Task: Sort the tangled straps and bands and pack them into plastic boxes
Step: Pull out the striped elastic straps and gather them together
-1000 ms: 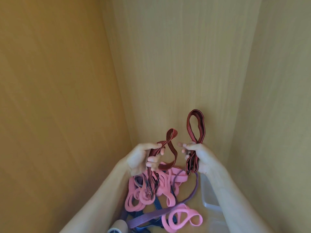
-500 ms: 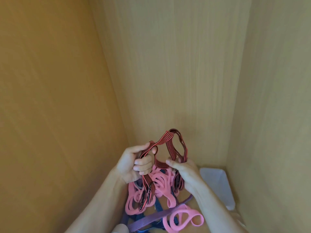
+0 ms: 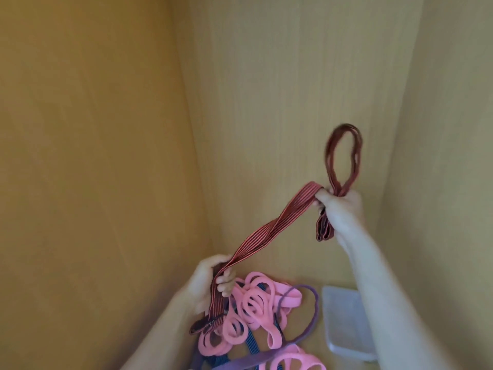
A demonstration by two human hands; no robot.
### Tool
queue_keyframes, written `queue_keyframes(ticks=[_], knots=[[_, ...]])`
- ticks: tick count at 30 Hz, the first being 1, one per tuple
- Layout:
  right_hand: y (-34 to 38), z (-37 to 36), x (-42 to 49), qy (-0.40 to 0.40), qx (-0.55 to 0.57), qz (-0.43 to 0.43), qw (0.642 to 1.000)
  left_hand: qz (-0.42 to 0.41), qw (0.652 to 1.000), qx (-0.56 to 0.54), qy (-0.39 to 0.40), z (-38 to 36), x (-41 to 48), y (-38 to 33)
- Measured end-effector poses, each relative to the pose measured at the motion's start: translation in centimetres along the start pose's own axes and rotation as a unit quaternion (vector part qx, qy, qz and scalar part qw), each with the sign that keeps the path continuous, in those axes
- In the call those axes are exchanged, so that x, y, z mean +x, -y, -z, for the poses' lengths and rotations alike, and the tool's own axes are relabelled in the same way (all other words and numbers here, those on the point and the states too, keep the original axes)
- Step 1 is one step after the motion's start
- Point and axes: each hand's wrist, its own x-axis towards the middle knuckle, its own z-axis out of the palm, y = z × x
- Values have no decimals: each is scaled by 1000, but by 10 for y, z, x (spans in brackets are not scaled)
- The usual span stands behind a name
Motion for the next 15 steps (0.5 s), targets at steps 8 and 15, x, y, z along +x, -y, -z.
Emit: queue_keyframes(ticks=[8,15], knots=[[59,-32,4,147,-85,46,984,22,972,235,-6,-18,13,-7],[98,-52,-3,189,-140,92,968,-12,968,243,-56,-40,32,-19]])
